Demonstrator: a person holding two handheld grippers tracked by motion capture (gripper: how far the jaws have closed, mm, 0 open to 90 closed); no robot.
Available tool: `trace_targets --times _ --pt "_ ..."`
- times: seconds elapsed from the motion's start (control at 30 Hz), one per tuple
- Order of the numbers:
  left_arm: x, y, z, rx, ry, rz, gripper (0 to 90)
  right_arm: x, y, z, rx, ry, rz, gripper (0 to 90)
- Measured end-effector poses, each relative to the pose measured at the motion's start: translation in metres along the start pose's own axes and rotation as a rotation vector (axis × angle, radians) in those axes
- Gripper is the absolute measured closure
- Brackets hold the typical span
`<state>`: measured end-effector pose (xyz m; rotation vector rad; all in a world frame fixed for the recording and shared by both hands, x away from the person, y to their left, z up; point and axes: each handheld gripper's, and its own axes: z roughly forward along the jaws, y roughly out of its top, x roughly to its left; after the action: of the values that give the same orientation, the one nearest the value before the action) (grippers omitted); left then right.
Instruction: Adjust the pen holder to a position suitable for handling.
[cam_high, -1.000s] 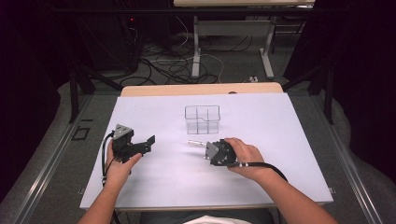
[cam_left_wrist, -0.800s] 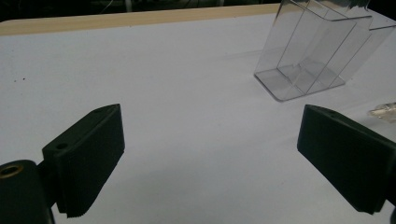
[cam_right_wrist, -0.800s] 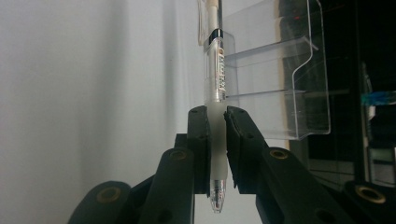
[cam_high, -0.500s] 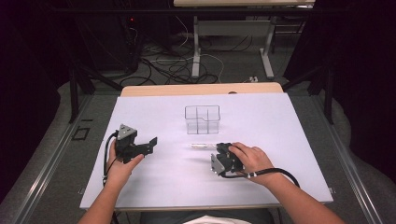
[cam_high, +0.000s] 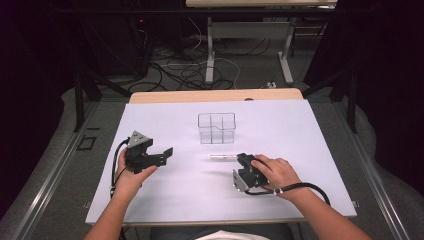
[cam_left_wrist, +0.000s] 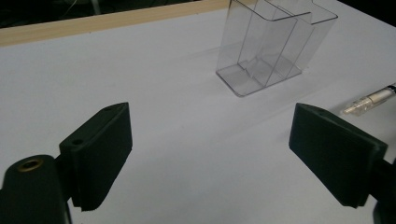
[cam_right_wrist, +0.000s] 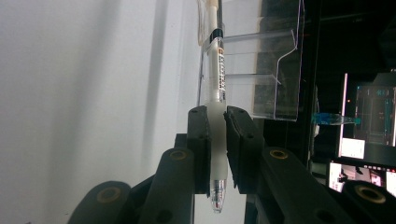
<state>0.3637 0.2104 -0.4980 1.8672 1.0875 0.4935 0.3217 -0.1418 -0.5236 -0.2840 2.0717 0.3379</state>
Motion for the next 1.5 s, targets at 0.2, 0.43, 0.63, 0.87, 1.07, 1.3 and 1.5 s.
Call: trace_targets --times 0.2,0.43,0.63,0.87,1.07,1.3,1.5 --pt "-0.009 0.003 0.000 0.019 -0.039 0.055 17.1 0.001 0.002 -0.002 -0.002 -0.017 -0.013 79.9" --pt "-0.025 0.007 0.002 0.044 -0.066 0.136 20.4 0.004 0.005 -0.001 -0.012 -0.006 -0.031 79.9" --pt "-0.038 0.013 0.005 0.078 -0.088 0.218 26.3 0.005 0.008 -0.002 -0.020 -0.005 -0.048 79.9" --pt "-0.051 0.028 0.006 0.099 -0.135 0.300 30.6 0.006 0.009 -0.002 -0.021 -0.008 -0.049 79.9" --pt "-0.059 0.041 0.011 0.147 -0.168 0.391 32.5 0.007 0.012 -0.003 -0.029 -0.013 -0.070 79.9" --pt "-0.067 0.050 0.016 0.167 -0.180 0.453 34.5 0.007 0.014 -0.002 -0.033 -0.009 -0.084 79.9" --pt "-0.079 0.057 0.021 0.197 -0.181 0.508 35.3 0.009 0.016 -0.002 -0.031 -0.016 -0.091 79.9"
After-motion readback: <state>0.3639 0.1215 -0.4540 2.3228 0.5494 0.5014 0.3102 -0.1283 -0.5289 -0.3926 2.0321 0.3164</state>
